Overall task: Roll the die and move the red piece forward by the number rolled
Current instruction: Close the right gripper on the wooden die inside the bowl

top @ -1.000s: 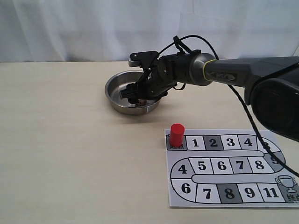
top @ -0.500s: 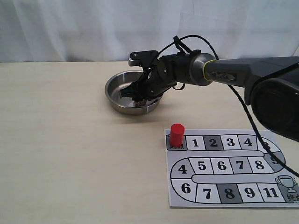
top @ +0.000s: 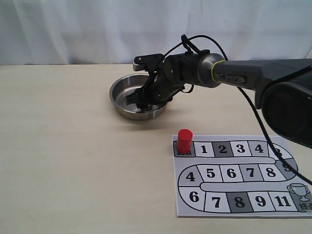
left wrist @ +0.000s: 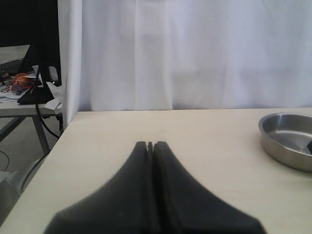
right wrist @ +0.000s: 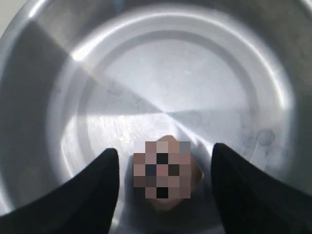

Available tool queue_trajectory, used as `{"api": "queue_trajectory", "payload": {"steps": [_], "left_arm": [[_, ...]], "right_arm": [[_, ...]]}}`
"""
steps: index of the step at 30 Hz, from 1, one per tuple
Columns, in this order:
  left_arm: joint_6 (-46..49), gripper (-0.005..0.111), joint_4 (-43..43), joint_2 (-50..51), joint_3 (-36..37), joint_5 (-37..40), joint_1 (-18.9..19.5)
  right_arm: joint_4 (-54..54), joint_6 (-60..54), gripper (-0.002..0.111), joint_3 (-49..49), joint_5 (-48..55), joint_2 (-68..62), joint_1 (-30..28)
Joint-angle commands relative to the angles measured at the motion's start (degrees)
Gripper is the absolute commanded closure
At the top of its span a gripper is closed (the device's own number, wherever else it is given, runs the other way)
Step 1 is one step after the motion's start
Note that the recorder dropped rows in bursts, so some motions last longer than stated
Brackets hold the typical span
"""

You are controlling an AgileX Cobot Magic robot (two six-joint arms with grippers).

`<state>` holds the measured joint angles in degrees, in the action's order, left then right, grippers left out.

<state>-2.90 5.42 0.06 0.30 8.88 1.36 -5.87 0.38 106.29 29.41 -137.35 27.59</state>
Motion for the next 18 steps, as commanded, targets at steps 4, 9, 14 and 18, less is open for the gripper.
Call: {"api": "queue_trajectory", "payload": {"steps": [4, 9, 14, 18], "left_arm": [[-0.12, 0.107, -0.05, -0.06, -0.3, -0.76, -0.01], [-0.12, 0.107, -0.05, -0.06, -0.3, -0.76, -0.01], [-0.12, 0.107, -0.05, -0.06, -0.3, -0.76, -0.01], [-0.12, 0.107, -0.05, -0.06, -0.3, -0.63, -0.01]], "right_arm": [[0.51, -0.82, 0.057, 0.82, 1.55, -0.05, -0.09], [0.51, -0.82, 0.069, 0.82, 1.09, -0.97, -0.09], [0.51, -0.82, 0.068, 0.82, 0.79, -0.97, -0.09], [0.51, -0.82, 0.097, 1.75, 0.46, -0.97, -0.09]]}}
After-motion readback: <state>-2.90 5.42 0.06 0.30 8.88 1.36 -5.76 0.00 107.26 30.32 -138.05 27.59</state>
